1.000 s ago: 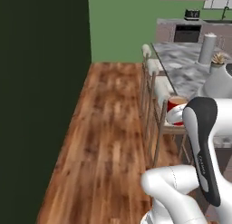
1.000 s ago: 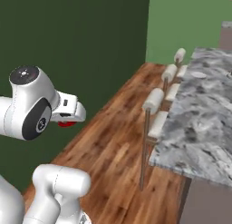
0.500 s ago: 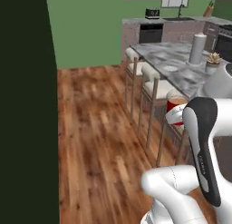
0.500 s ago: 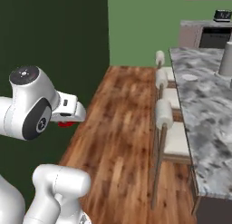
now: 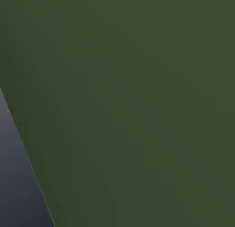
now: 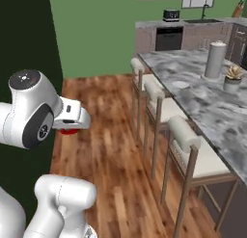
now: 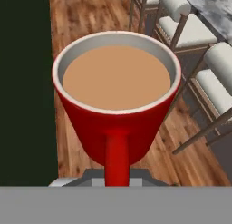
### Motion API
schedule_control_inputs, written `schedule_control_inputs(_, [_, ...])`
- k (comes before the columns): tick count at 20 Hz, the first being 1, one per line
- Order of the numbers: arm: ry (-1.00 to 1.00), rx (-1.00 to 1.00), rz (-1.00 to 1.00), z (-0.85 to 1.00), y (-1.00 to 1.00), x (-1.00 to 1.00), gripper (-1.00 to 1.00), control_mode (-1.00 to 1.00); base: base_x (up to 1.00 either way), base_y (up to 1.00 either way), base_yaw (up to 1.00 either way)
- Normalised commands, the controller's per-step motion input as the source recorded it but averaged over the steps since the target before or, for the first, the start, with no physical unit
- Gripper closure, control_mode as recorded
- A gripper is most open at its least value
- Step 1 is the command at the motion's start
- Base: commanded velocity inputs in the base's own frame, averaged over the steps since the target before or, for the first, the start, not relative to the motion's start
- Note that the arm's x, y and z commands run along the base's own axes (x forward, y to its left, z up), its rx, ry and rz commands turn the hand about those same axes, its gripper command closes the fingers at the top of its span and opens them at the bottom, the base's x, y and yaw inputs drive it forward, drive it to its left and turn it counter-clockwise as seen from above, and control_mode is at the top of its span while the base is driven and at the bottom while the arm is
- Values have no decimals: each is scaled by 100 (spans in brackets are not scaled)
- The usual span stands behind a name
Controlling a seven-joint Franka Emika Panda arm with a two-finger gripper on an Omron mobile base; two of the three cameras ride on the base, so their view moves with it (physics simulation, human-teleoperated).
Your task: Pick the cup of tea, navigate to the dining table, and place it on the saucer.
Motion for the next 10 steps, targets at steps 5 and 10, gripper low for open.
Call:
schedule_control_inputs(5, [0,0,0,0,0,0,100,100,91,86,-60])
schedule_control_inputs(10, [0,0,0,0,0,0,100,100,82,98,-56])
